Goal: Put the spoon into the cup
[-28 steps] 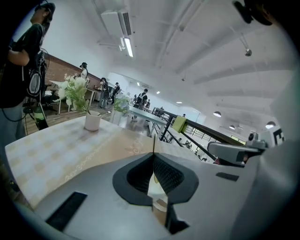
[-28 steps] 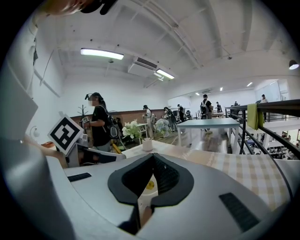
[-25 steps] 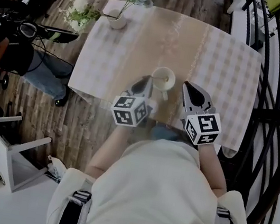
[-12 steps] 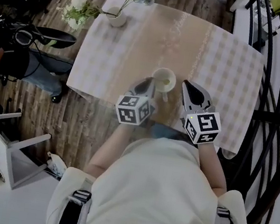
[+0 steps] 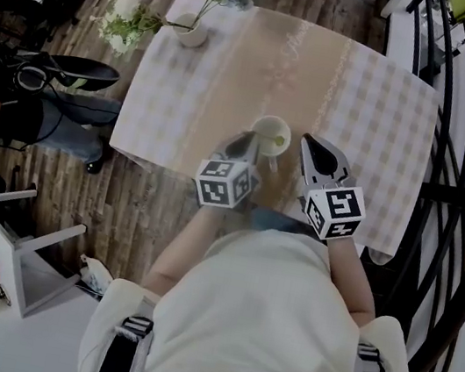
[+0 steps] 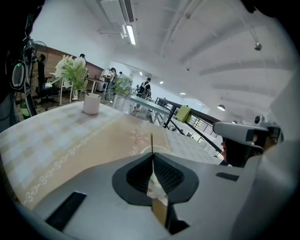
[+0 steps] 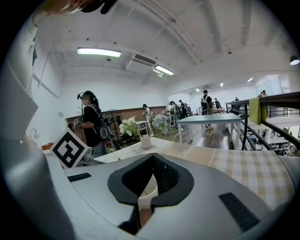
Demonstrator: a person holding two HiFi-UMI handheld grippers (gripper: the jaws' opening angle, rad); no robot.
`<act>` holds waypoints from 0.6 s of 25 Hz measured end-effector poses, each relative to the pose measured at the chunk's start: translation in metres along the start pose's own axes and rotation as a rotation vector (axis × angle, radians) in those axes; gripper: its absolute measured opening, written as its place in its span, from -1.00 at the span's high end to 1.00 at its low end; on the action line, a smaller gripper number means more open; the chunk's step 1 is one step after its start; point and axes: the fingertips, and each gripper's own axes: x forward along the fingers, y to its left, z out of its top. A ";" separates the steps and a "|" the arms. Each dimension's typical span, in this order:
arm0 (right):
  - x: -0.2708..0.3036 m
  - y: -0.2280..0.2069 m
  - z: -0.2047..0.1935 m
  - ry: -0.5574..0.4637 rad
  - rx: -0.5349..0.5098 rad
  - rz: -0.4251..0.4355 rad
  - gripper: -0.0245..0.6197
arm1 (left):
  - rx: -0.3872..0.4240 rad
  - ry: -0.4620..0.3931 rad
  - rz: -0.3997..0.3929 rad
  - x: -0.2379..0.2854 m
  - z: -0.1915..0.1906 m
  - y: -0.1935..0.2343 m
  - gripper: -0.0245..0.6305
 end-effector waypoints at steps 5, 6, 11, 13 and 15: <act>-0.002 -0.001 -0.001 -0.002 -0.002 0.003 0.92 | 0.005 0.001 0.014 0.002 -0.002 0.000 0.91; -0.002 0.000 -0.001 -0.003 -0.002 0.003 0.92 | 0.006 0.002 0.020 0.002 -0.002 0.001 0.91; -0.003 0.002 0.001 -0.006 -0.004 0.001 0.92 | 0.015 0.016 0.051 0.001 -0.005 0.009 0.91; -0.004 0.003 0.001 -0.007 -0.004 0.000 0.92 | 0.013 0.016 0.058 -0.001 -0.006 0.011 0.91; -0.006 0.004 0.000 -0.006 -0.004 -0.001 0.92 | 0.011 0.015 0.063 -0.003 -0.006 0.013 0.90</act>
